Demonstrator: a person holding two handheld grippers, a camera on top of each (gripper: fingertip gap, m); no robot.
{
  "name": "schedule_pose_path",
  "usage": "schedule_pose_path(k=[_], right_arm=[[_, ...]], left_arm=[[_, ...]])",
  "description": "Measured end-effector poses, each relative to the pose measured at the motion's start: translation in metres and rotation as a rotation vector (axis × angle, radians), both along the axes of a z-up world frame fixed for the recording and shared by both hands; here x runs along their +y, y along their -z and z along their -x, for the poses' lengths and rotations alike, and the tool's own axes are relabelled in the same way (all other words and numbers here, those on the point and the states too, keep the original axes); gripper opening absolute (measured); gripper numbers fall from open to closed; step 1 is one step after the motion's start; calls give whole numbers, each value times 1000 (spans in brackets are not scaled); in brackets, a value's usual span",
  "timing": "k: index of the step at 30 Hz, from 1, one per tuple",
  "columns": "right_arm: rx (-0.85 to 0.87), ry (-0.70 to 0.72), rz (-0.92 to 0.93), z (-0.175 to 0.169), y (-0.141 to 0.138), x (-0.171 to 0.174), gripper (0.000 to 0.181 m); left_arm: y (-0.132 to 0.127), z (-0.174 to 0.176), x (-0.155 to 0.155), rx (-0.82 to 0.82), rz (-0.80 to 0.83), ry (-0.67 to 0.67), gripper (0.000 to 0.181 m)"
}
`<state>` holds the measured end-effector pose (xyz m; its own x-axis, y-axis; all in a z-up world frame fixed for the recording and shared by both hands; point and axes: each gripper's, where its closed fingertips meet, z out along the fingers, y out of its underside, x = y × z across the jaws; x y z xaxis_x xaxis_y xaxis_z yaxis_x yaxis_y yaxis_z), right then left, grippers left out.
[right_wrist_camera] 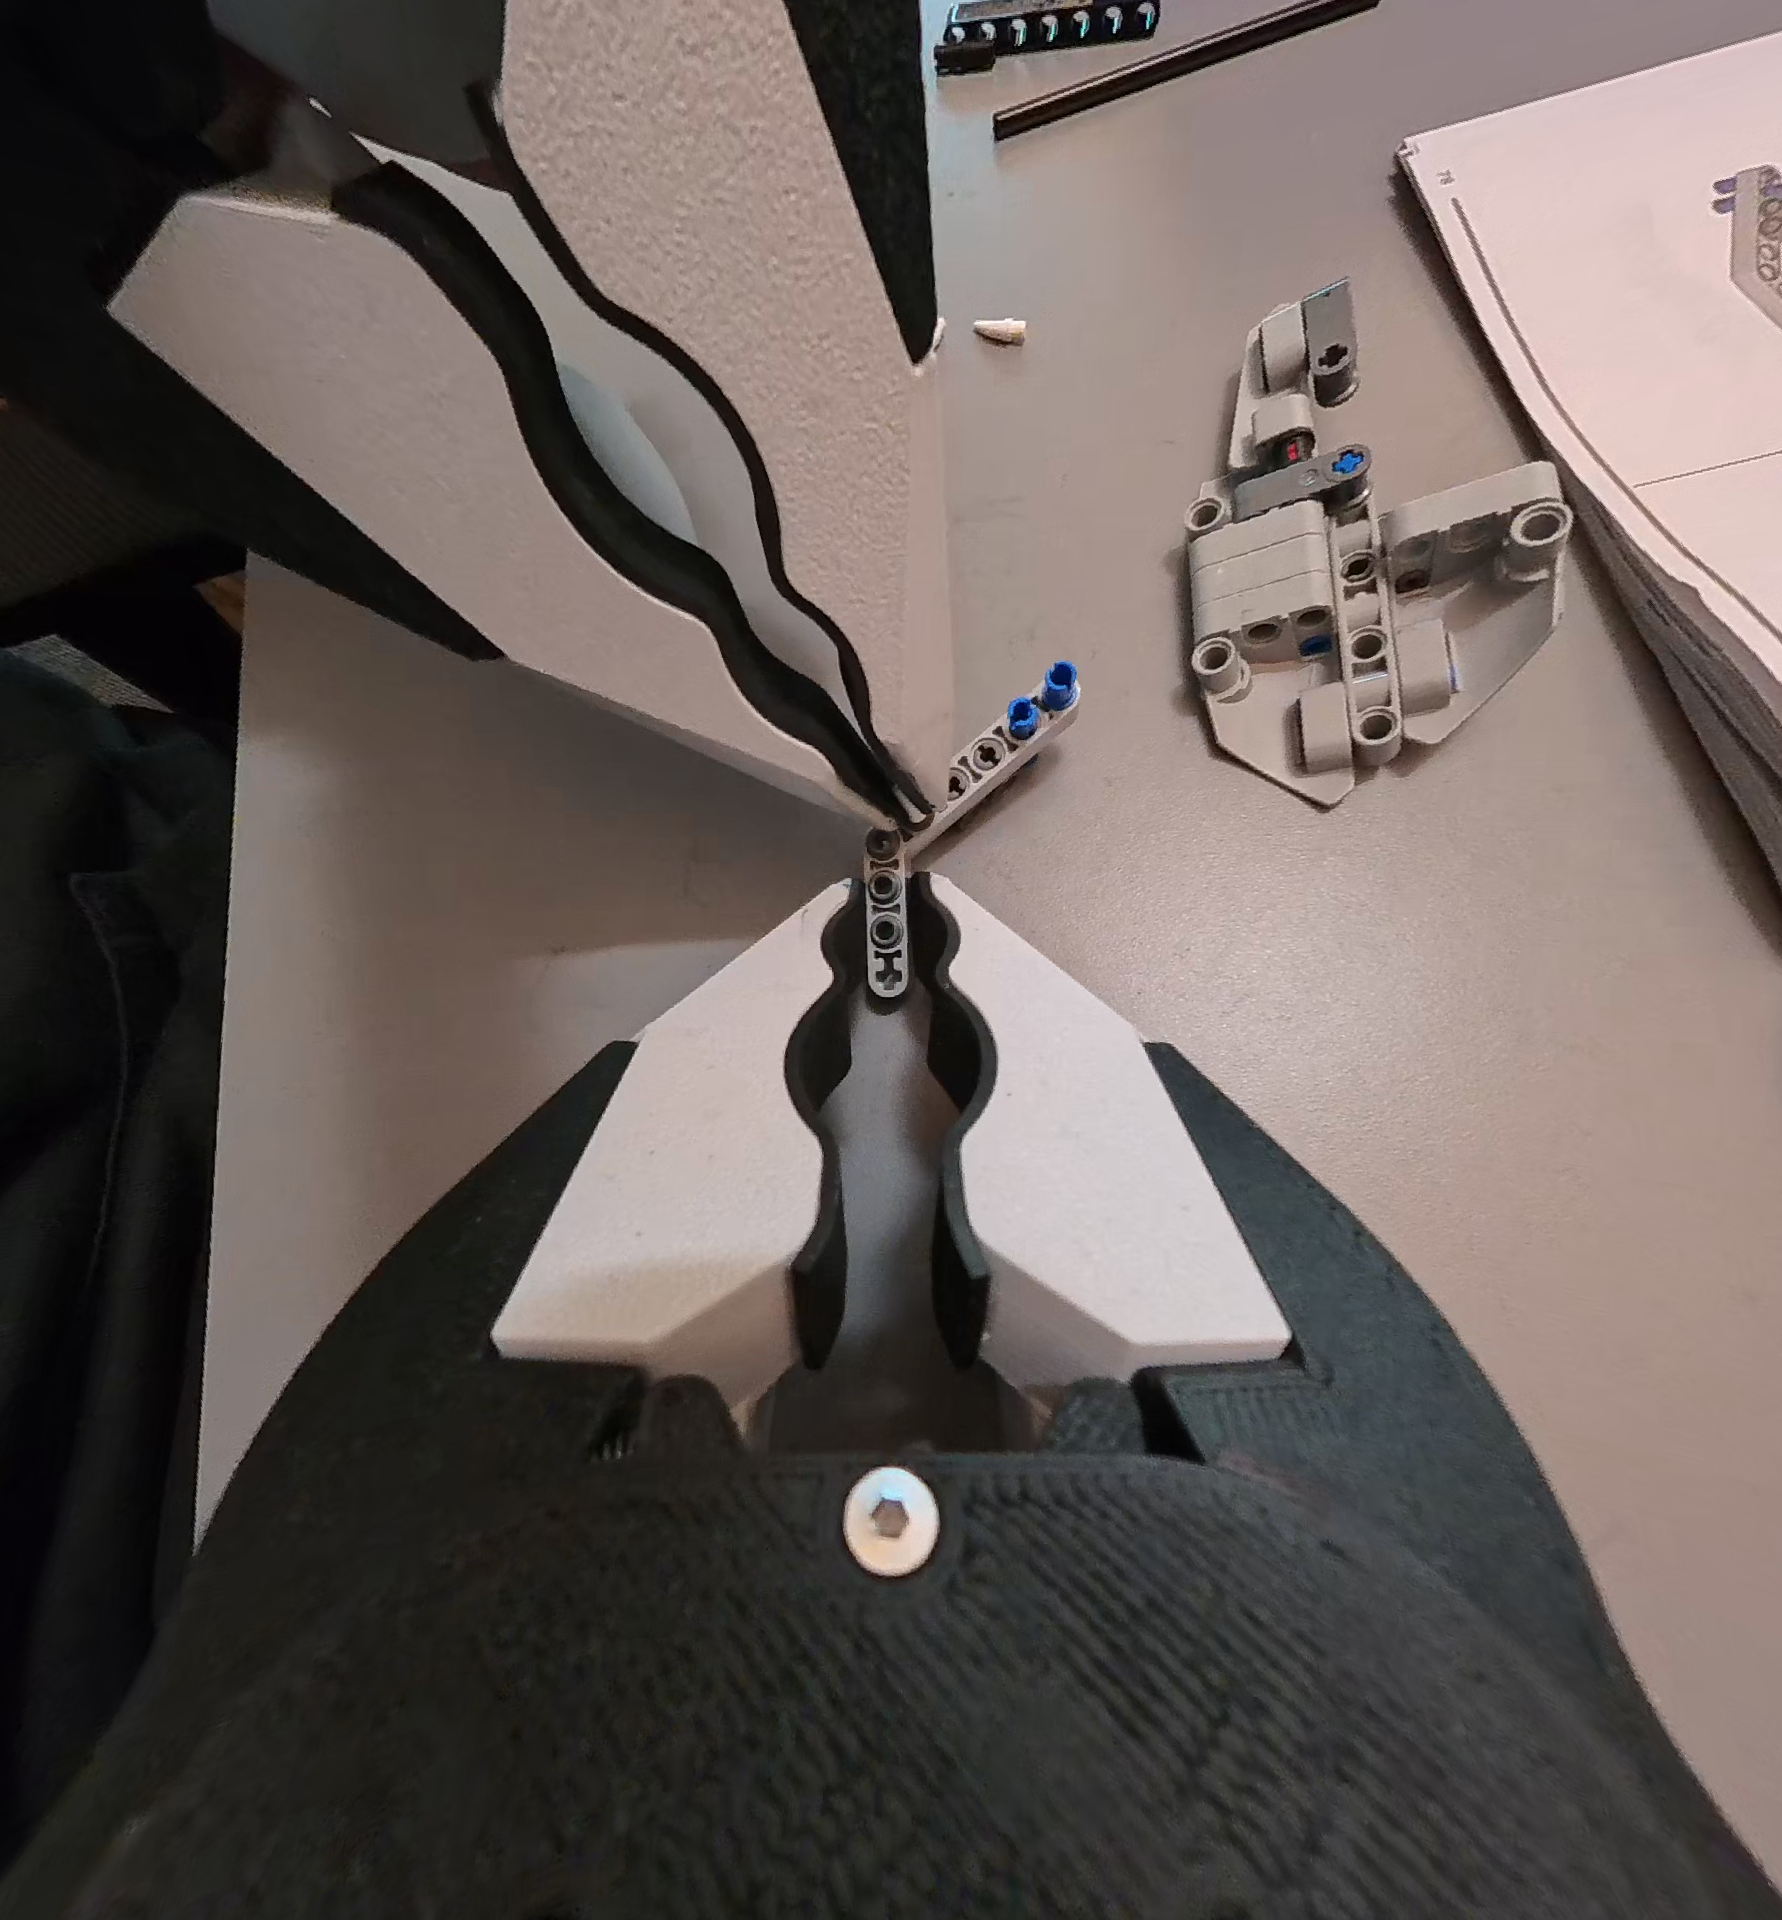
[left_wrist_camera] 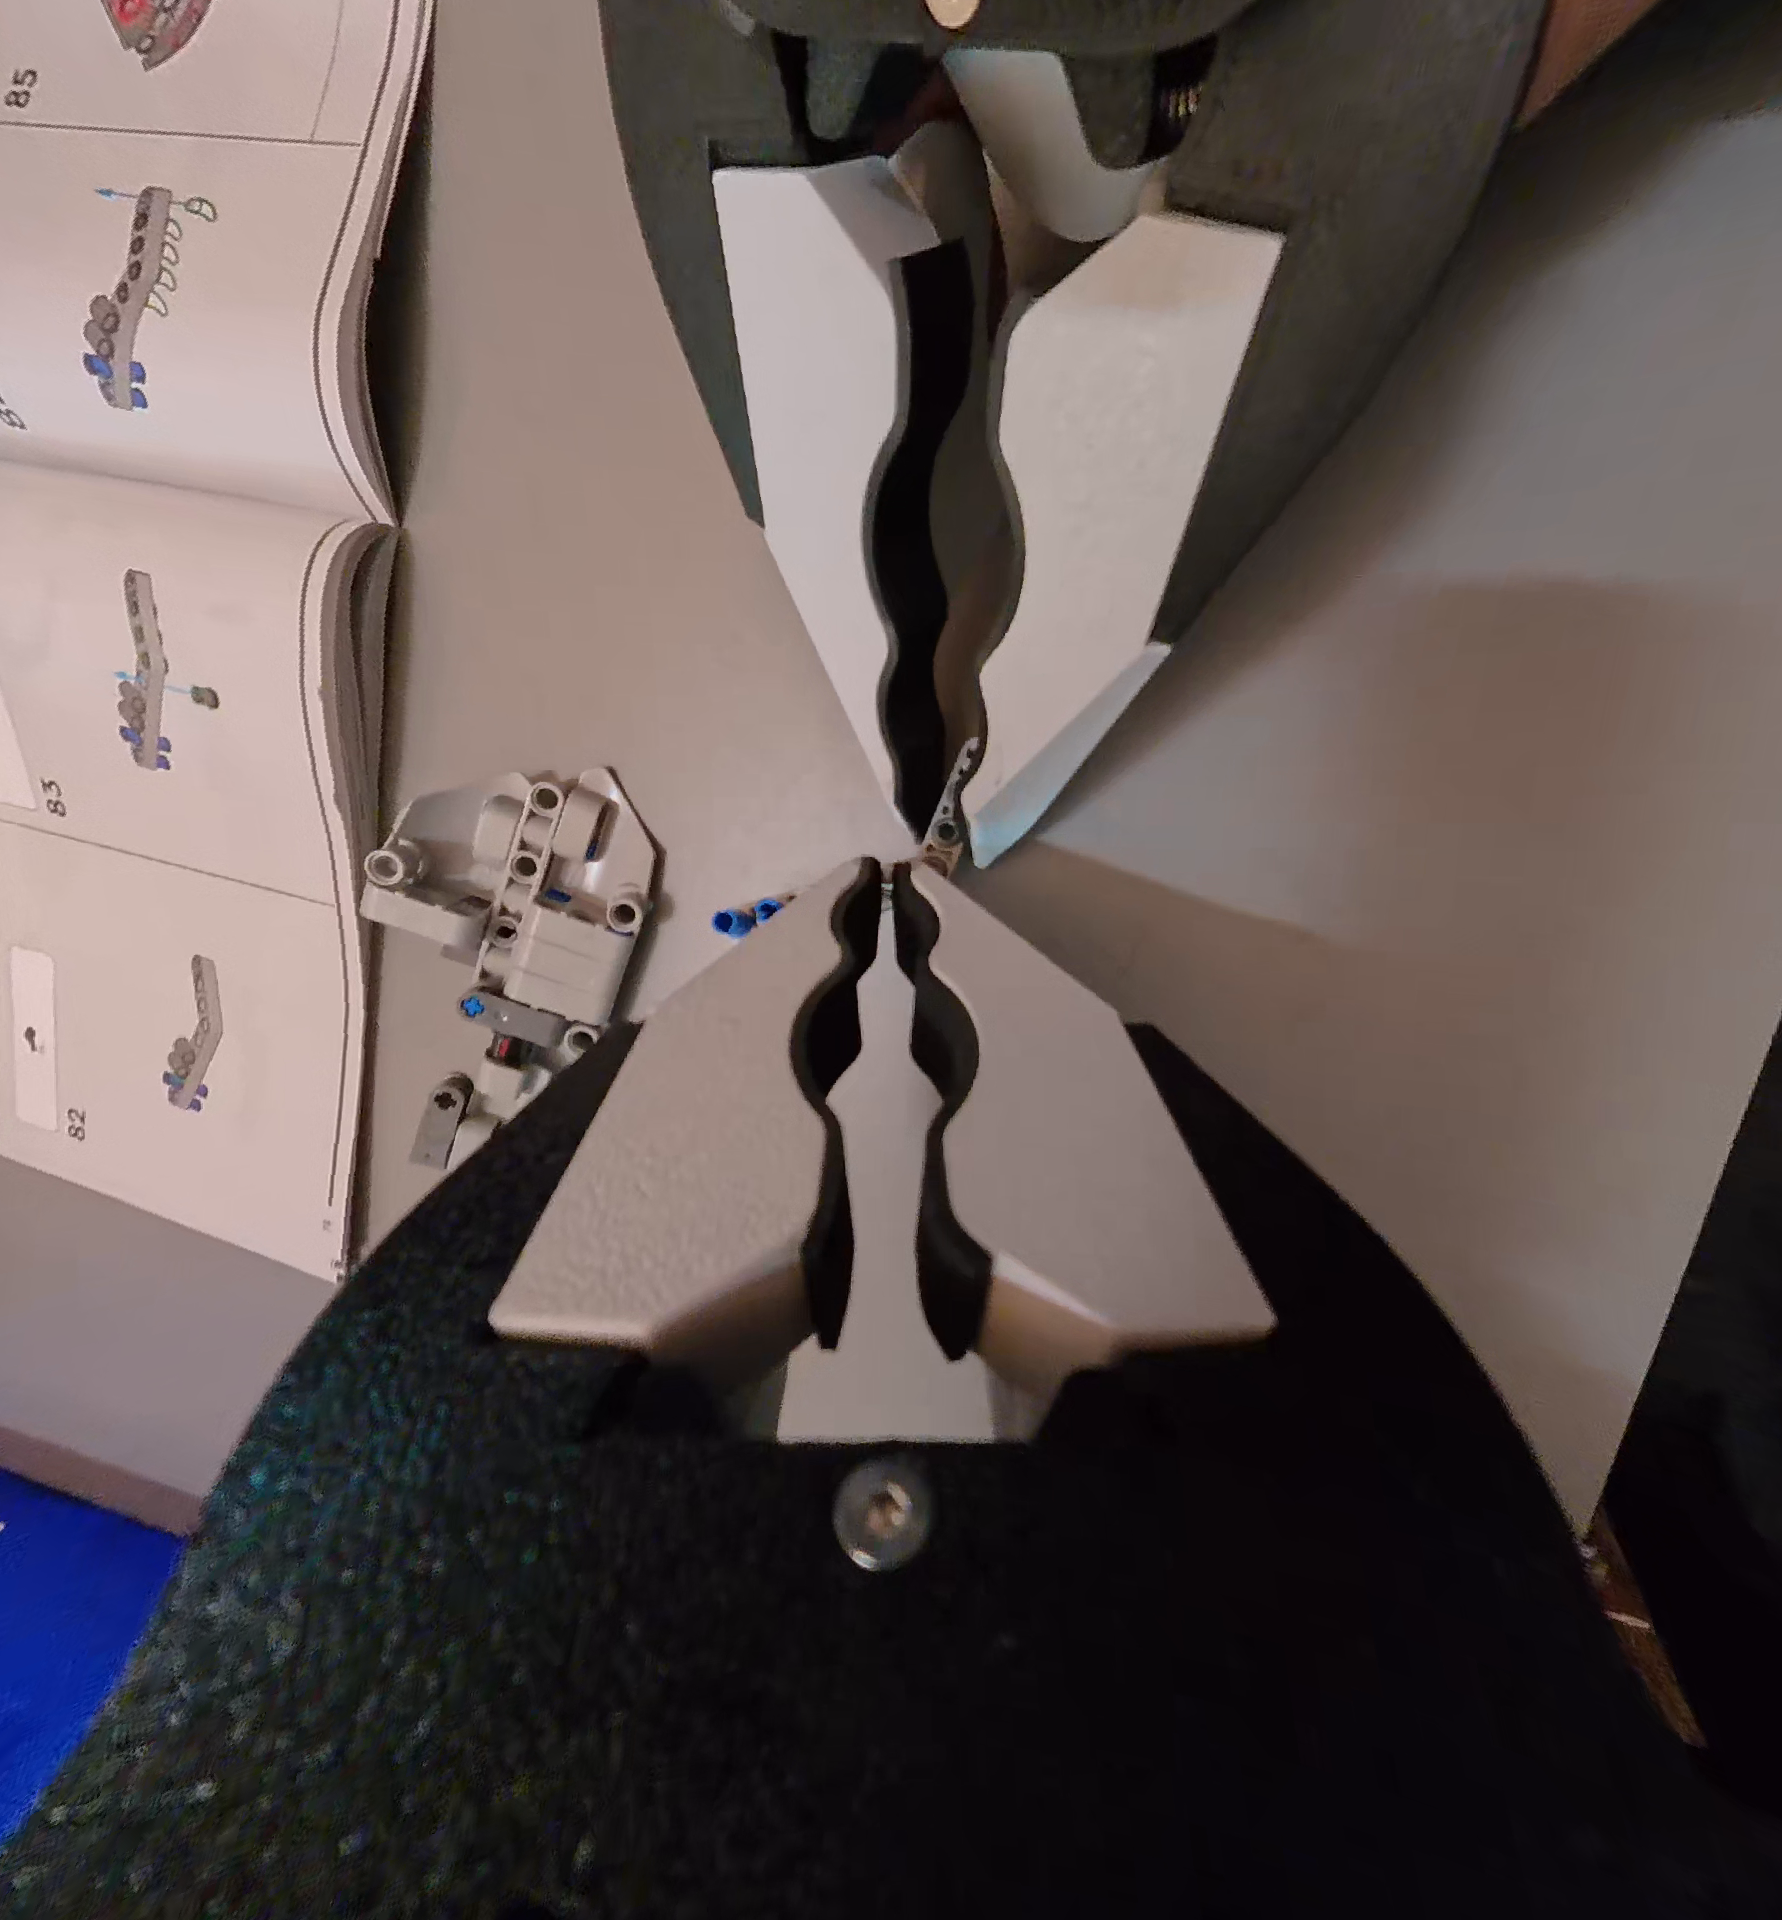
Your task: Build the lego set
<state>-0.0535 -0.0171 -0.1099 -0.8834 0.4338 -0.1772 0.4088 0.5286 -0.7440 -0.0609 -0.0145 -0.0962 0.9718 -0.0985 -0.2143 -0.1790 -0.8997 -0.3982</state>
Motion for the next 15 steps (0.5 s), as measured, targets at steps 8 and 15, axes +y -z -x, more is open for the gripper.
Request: schedule_pose_path(k=[8, 15], right_arm=[[5, 3, -2, 0, 0, 0, 7], [15, 2, -6, 0, 0, 0, 7]], left_arm=[[-1, 1, 1, 31, -39, -10, 0], [-18, 2, 1, 11, -98, -27, 9]])
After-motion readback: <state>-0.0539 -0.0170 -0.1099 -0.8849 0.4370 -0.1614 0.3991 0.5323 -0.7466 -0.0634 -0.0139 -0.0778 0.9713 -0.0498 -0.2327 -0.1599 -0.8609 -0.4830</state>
